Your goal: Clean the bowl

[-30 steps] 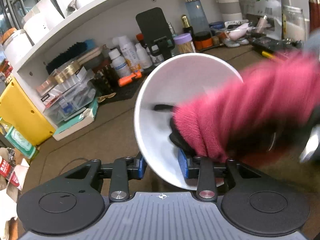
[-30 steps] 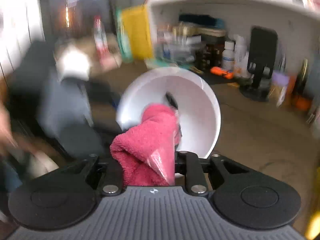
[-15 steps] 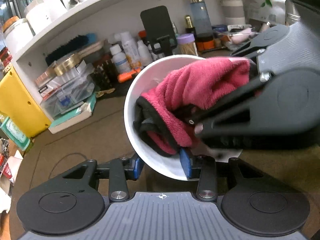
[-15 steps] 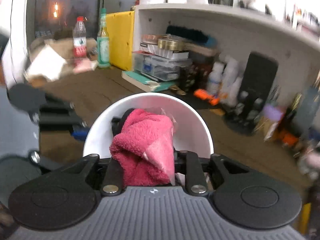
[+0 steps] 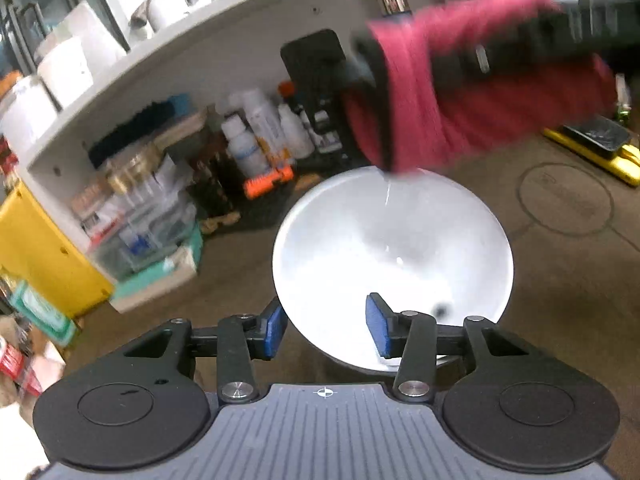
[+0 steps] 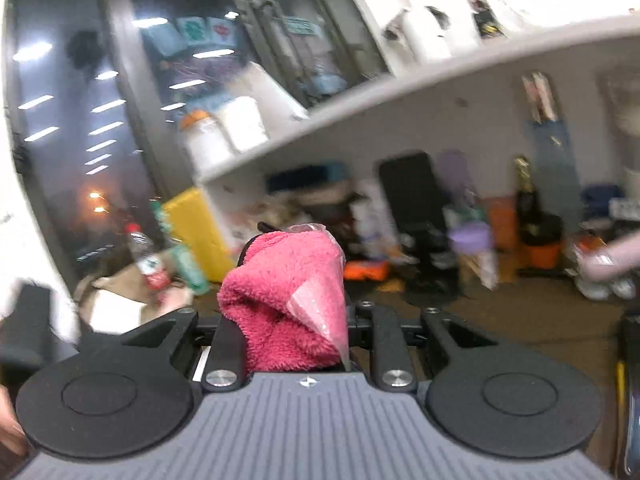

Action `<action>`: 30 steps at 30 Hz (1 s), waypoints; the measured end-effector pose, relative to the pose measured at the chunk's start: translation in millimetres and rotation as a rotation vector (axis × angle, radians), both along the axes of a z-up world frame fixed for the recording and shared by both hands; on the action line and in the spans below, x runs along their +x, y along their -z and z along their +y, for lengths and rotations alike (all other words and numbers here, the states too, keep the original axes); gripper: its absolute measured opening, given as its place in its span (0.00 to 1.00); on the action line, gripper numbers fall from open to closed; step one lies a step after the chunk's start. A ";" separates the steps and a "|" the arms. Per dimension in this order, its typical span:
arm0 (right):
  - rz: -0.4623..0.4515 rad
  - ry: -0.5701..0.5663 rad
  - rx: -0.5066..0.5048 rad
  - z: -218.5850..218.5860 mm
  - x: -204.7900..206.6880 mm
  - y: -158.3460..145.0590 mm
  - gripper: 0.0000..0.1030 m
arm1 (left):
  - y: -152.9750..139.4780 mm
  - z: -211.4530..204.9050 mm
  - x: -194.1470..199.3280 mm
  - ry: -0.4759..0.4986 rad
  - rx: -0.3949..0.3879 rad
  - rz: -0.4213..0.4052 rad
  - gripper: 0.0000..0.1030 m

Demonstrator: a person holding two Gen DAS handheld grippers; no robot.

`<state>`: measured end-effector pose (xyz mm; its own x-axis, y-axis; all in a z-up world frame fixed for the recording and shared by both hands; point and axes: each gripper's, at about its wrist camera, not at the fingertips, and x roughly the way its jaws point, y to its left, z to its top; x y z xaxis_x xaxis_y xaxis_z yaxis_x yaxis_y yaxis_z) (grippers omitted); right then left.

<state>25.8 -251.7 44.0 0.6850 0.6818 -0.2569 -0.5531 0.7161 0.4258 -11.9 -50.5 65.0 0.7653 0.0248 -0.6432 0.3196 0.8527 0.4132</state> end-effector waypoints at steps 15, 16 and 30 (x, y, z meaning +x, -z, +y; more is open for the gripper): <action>0.088 0.030 0.111 -26.9 18.4 31.5 0.24 | -46.8 -6.0 -79.7 0.464 0.233 -0.158 0.97; 0.090 0.030 0.112 -26.6 18.4 31.6 0.24 | -41.8 -9.2 -82.6 0.519 0.258 -0.146 0.97; 0.075 0.019 0.032 -17.2 14.8 32.0 0.23 | 25.3 -41.8 0.4 0.553 0.441 0.206 0.21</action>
